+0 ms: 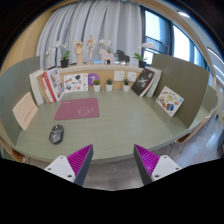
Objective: Arrange mouse
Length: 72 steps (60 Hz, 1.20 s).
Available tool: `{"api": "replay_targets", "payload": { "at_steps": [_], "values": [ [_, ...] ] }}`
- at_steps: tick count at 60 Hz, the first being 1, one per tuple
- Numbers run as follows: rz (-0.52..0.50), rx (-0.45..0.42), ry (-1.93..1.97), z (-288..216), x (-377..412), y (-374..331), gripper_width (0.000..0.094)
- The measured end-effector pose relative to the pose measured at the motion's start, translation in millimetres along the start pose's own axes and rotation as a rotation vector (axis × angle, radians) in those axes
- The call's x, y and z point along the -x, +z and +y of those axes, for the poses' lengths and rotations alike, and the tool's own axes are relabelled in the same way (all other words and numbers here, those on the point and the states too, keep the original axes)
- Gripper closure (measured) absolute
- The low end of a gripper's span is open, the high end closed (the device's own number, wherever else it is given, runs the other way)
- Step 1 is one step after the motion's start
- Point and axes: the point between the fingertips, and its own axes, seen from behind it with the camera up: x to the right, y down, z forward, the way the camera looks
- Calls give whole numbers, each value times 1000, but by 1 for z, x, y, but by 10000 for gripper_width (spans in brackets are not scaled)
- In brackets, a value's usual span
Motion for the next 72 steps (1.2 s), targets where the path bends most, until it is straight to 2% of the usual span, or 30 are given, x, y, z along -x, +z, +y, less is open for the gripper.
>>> {"api": "replay_targets", "payload": {
  "at_steps": [9,25,38,45,49,54,62,63,64,72],
  "values": [
    [-119,73,-22,41,82,23,116],
    [-271,93,-97,42,207,68,113],
    [-269,99,-144,30,250,117,124],
    [-265,72,-128,16,264,134,265],
    [-268,63,-127,13,269,138,430],
    [-262,69,-107,12,269,139,445],
    [-246,85,-135,13,269,140,590],
    [-245,87,-135,14,269,140,582],
    [-244,85,-131,13,269,140,634],
    [-241,116,-153,13,268,139,634]
  ]
}}
